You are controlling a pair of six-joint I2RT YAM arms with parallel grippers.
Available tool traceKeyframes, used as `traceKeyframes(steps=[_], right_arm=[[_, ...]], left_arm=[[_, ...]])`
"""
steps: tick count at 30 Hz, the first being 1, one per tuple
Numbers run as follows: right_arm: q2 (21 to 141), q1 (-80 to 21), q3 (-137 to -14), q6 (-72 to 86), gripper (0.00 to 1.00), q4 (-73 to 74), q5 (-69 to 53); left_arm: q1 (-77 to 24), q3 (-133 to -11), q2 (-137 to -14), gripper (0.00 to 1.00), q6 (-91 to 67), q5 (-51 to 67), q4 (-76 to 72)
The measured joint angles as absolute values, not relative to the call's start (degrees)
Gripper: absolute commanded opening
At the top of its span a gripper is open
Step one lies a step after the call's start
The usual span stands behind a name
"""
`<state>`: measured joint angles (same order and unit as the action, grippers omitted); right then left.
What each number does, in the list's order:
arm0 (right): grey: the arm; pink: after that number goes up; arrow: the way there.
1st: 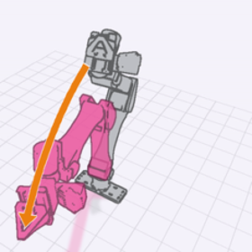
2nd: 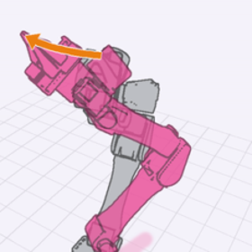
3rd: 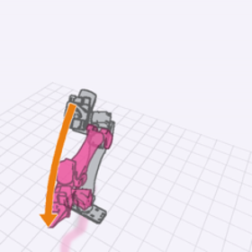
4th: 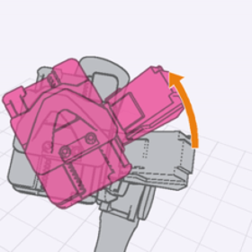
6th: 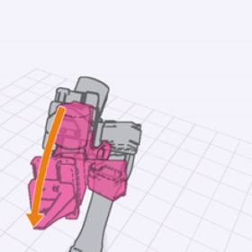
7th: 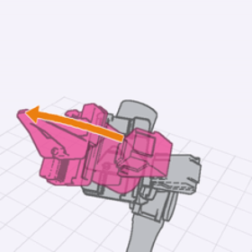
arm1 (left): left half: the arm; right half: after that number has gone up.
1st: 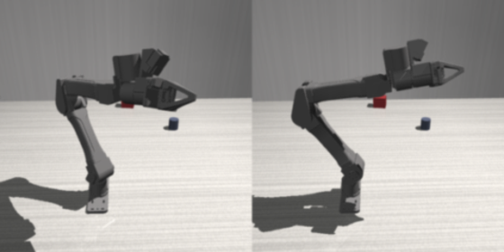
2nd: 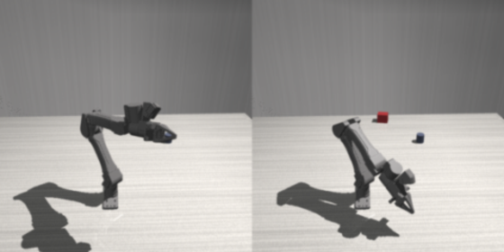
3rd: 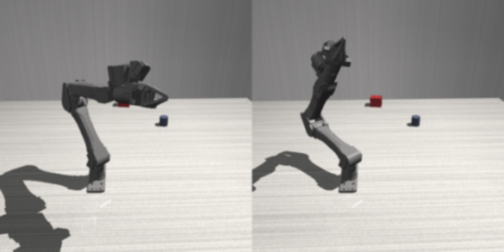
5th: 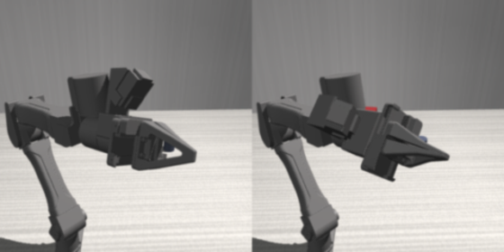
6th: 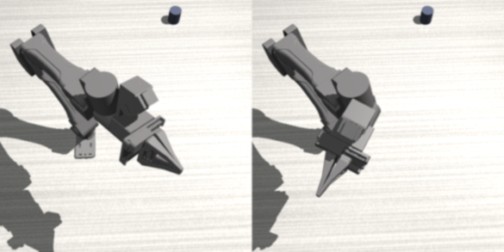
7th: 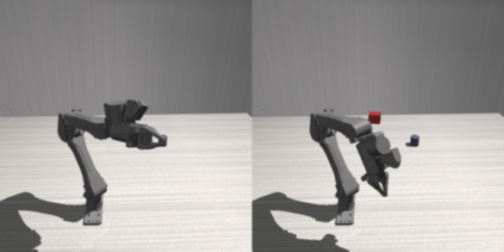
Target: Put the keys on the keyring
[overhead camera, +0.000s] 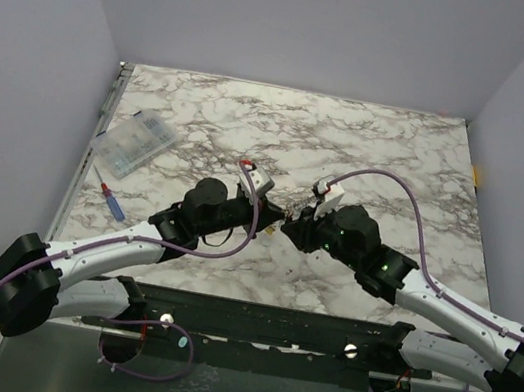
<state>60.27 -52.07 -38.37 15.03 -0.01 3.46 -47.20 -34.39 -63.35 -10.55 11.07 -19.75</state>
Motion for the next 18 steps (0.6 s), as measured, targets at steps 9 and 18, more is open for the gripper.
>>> traceKeyframes(steps=[9,18], right_arm=[[62.96,-52.05,-40.07,18.50,0.25,0.51,-2.87],[60.97,-52.07,-40.23,19.14,0.62,7.27,-5.48]], left_arm=[[-46.72,-31.48,-61.12,0.00,-10.90,11.64,-21.67],[-46.44,-29.91,-59.29,0.00,-11.42,12.67,-25.47]])
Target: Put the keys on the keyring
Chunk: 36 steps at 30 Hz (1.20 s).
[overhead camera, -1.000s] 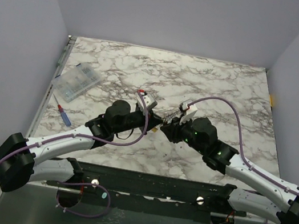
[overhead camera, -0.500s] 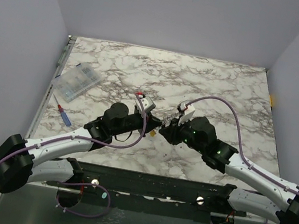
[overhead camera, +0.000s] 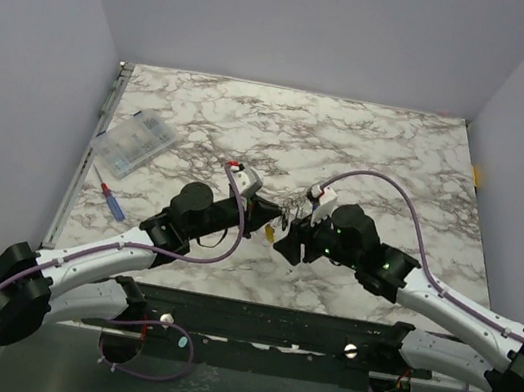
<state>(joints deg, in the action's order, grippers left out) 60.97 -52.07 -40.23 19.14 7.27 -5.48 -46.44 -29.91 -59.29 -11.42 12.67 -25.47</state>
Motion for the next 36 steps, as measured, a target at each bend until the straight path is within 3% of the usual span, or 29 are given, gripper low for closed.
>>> traceKeyframes(steps=[8,12,16,36], right_arm=[[49.52,-52.07,-40.29,12.34,0.65,9.37,-8.27],[46.09,-52.07,-42.87,7.14,0.56,8.23,-10.26],[48.14,-52.07,-47.53,1.50,0.48,7.31,-10.96],[61.58,-52.07,-57.71,-9.82,0.39,18.79,-15.84]], left_arm=[[-46.19,-29.91,-58.59,0.00,-10.85,15.09,-27.35],[-46.19,-30.00,-58.59,0.00,-9.65,17.80,-27.14],[-46.19,-30.33,-58.30,0.00,-7.81,20.62,-26.44],[-46.19,-31.29,-56.36,0.00,-3.88,26.26,-21.26]])
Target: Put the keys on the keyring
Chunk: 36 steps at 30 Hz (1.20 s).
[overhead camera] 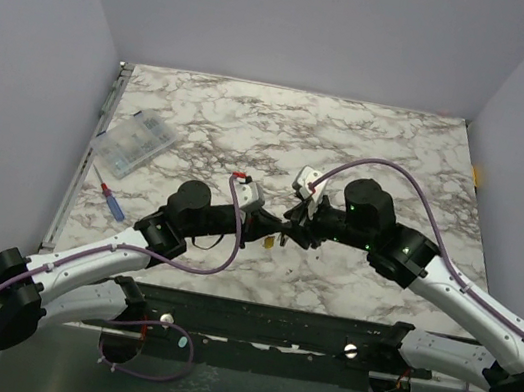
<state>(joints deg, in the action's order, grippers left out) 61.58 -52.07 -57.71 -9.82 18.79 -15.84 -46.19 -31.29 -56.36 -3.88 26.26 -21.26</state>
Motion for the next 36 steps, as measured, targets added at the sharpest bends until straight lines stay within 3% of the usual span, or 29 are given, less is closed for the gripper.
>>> traceKeyframes(steps=[10,16,25,31,36], right_arm=[[62.17,-52.07,-57.71,-10.83,0.30,21.21,-15.77],[62.30,-52.01,-57.71,-11.57,0.02,21.15,-15.27],[62.33,-52.03,-57.71,-12.60,0.01,21.19,-15.11],[62.04,-52.03,-57.54,-12.67,0.01,21.10,-15.11],[61.47,-52.03,-57.08,-12.58,0.01,21.15,-15.05]], left_arm=[[-46.19,-31.29,-56.36,0.00,-3.88,26.39,-20.95],[-46.19,-31.29,-56.36,0.00,-3.88,26.57,-20.75],[-46.17,-31.29,-56.36,0.00,-3.90,26.68,-20.49],[-46.17,-31.29,-56.23,0.39,-3.60,26.63,-20.45],[-46.17,-31.29,-54.81,0.50,-2.33,26.61,-20.34]])
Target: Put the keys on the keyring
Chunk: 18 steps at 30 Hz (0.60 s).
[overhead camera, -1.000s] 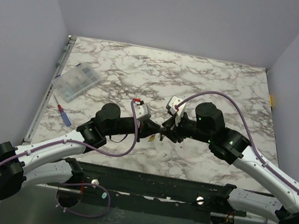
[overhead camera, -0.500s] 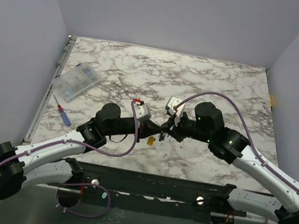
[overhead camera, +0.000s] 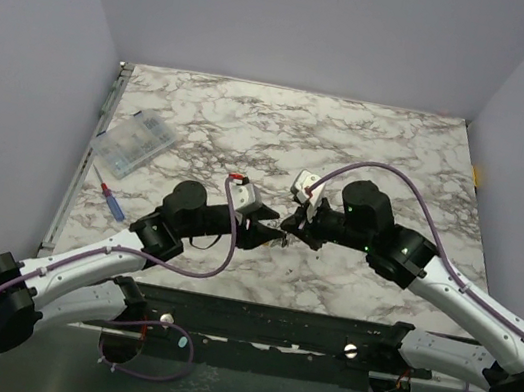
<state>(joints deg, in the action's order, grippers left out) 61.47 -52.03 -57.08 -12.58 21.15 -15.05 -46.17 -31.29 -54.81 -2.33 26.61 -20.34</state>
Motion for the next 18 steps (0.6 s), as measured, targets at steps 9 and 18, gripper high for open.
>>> traceKeyframes(steps=[9,18], right_arm=[[61.49,-52.03,-56.77,-12.58,0.01,21.17,-15.05],[62.30,-52.03,-56.77,-12.91,0.01,22.57,-16.25]], left_arm=[[-46.15,-33.65,-53.91,0.53,2.98,27.97,-14.50],[-46.17,-39.05,-51.09,0.43,11.90,28.10,-3.33]])
